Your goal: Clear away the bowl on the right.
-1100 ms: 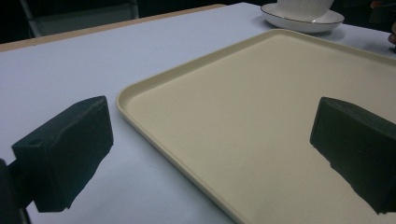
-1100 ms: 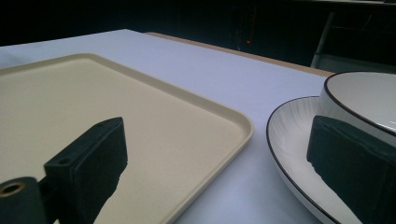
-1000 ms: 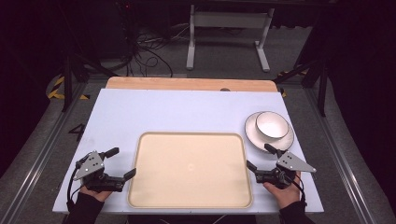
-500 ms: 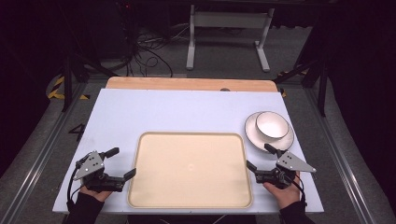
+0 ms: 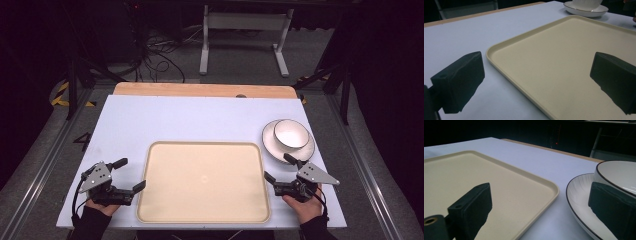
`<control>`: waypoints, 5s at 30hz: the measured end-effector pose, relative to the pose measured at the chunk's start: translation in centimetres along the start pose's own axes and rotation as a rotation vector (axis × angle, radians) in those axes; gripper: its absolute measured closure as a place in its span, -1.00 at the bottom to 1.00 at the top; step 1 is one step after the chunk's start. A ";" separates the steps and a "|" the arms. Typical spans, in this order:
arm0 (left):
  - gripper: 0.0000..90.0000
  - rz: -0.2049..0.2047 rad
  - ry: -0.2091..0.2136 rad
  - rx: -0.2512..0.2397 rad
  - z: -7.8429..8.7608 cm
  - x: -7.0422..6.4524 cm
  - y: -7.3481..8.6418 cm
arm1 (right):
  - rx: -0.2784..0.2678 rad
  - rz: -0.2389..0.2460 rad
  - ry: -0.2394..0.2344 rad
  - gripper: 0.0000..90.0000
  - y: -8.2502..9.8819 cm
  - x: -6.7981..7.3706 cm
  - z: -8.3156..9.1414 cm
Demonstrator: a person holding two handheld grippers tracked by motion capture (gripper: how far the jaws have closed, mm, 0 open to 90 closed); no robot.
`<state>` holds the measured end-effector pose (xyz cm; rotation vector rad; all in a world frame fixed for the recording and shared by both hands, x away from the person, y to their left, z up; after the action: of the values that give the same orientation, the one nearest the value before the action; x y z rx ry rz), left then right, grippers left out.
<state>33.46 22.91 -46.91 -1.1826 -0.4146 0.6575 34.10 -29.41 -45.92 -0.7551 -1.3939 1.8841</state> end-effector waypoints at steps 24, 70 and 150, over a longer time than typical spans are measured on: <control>-1.00 0.009 -0.002 0.004 0.0 0.1 0.0 | -0.015 -0.024 0.008 -0.86 -2.6 -1.1 0.2; -1.00 0.003 0.002 0.011 -0.1 0.1 0.0 | 0.060 -0.076 0.128 -0.77 -7.1 -9.0 -0.4; -0.99 -0.003 -0.002 0.021 -0.1 0.0 0.1 | 0.731 -0.481 0.256 0.44 -3.8 -17.4 -4.1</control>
<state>33.47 22.81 -47.08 -1.1614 -0.4101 0.6587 48.58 -39.96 -42.28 -0.2449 -0.5727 1.6530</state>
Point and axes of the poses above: each handheld gripper's, and its own axes: z roughly backward along the jaws, y roughly out of its underside, x roughly to its left, the point moved 3 cm from there along -z, roughly forward along the jaws, and after that the axes turned 1 degree about x, right-handed, at the moved point
